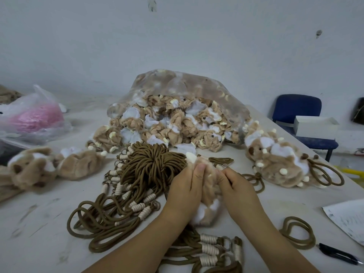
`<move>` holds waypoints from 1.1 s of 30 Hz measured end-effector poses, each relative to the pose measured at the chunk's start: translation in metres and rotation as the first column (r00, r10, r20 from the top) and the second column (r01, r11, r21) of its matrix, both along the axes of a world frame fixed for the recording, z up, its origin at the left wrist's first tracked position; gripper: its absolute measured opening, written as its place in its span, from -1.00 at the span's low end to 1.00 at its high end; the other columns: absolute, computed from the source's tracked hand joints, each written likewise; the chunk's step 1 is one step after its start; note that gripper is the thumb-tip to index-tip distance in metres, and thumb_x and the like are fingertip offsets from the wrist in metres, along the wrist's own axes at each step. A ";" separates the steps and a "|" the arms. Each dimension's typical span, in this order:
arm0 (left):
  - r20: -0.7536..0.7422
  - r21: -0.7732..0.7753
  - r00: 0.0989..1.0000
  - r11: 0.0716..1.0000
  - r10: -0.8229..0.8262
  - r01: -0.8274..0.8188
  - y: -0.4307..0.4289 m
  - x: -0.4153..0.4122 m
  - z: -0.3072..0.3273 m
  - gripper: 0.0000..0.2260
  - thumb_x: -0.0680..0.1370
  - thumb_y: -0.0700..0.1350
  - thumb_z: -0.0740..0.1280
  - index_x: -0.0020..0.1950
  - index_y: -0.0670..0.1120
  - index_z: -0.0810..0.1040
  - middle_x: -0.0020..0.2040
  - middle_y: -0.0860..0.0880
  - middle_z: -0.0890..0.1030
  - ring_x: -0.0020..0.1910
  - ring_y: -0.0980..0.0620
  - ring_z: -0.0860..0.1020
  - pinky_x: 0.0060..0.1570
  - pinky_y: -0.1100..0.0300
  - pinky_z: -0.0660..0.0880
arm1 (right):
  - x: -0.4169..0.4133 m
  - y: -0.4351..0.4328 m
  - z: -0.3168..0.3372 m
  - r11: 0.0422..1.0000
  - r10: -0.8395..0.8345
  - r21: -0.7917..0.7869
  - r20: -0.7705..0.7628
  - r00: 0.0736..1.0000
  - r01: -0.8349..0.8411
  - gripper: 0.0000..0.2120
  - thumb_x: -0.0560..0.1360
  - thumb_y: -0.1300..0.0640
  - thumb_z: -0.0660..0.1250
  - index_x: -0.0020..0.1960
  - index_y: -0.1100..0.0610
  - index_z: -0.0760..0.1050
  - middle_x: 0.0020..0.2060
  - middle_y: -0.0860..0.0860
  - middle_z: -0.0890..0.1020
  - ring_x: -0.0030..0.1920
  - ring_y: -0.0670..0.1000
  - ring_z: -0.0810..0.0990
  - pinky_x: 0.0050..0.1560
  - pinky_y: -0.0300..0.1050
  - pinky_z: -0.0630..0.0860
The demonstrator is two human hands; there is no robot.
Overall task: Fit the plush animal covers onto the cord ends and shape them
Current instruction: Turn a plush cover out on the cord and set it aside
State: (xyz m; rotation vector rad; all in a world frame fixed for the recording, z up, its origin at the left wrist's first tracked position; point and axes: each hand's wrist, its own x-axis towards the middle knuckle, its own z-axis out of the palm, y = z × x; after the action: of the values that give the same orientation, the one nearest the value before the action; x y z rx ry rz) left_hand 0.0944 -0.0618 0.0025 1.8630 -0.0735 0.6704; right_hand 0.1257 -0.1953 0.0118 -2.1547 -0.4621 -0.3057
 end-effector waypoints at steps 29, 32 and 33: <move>-0.109 -0.160 0.993 0.986 -0.054 0.036 0.022 0.001 -0.001 -0.68 0.67 0.00 0.14 -0.20 0.21 0.58 -0.33 0.19 0.58 -0.33 0.28 0.51 -0.29 0.38 0.43 | 0.010 -0.034 0.013 0.977 0.139 -0.174 0.065 0.988 -0.126 -0.47 0.27 -0.49 0.16 -0.39 -0.02 0.46 -0.46 -0.16 0.46 -0.32 -0.13 0.42 -0.15 -0.14 0.23; 0.002 -0.041 0.999 0.998 0.050 -0.050 0.021 0.000 0.003 -0.81 0.66 0.00 0.17 -0.10 0.15 0.52 -0.15 0.19 0.54 -0.16 0.28 0.51 -0.12 0.36 0.43 | 0.012 -0.032 0.007 0.993 0.117 0.026 -0.075 0.990 -0.116 -0.43 0.20 -0.46 0.25 -0.35 0.08 0.51 -0.51 -0.07 0.44 -0.35 -0.09 0.41 -0.22 -0.16 0.30; 0.104 0.022 0.983 0.988 0.151 -0.154 0.021 0.000 0.004 -0.88 0.65 -0.01 0.18 -0.03 0.13 0.48 -0.06 0.21 0.48 -0.05 0.25 0.49 -0.02 0.33 0.42 | 0.012 -0.031 0.006 0.992 0.105 0.080 -0.109 0.988 -0.096 -0.41 0.21 -0.45 0.25 -0.33 0.11 0.50 -0.49 0.01 0.46 -0.38 -0.07 0.43 -0.27 -0.16 0.33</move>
State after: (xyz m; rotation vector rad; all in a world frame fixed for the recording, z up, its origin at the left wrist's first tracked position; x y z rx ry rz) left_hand 0.0939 -0.0404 0.0067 1.8756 -0.0071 0.8749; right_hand 0.1378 -0.2265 0.0175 -2.0558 -0.4851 -0.1411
